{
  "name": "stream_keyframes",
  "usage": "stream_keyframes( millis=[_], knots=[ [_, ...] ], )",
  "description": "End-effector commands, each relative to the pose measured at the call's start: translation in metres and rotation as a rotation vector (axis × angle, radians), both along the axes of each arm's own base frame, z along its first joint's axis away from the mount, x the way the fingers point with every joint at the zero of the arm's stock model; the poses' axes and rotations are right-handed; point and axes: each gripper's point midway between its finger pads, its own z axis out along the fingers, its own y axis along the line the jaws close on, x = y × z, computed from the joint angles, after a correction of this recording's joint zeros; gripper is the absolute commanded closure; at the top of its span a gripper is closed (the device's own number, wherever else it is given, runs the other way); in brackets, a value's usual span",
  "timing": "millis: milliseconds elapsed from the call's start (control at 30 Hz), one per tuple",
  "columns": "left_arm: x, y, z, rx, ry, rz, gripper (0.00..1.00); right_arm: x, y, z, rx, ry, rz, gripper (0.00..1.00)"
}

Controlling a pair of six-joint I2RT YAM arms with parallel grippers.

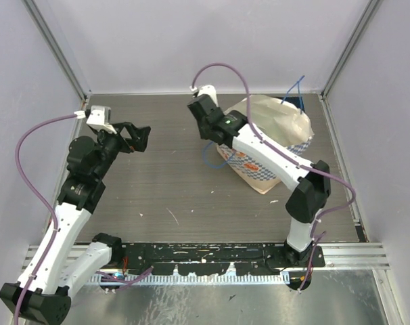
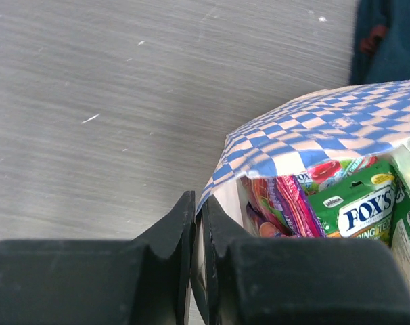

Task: Take the snacks out of the paper bag
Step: Move the paper bag to the center of the board.

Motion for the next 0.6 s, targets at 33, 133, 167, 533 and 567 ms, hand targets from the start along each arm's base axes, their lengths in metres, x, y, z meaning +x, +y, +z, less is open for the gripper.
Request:
stream_keyframes(
  millis=[33,133,167,533,567],
  knots=[
    [0.001,0.006,0.019,0.005,-0.044,0.029,0.02,-0.025,0.084,0.036,0.088,-0.059,0.218,0.84],
    [0.002,0.006,0.019,-0.011,-0.085,0.029,0.02,-0.046,0.118,0.045,0.121,-0.040,0.365,0.82],
    [0.001,0.005,0.020,-0.015,-0.098,0.029,0.02,-0.054,0.124,0.049,0.129,-0.035,0.414,0.80],
    [0.017,-0.018,-0.002,0.025,0.125,-0.074,0.02,-0.099,0.057,0.159,0.247,-0.270,0.483,0.00],
    [0.017,-0.023,-0.003,0.027,0.129,-0.101,0.02,-0.100,0.046,0.168,0.261,-0.298,0.456,0.00]
  ],
)
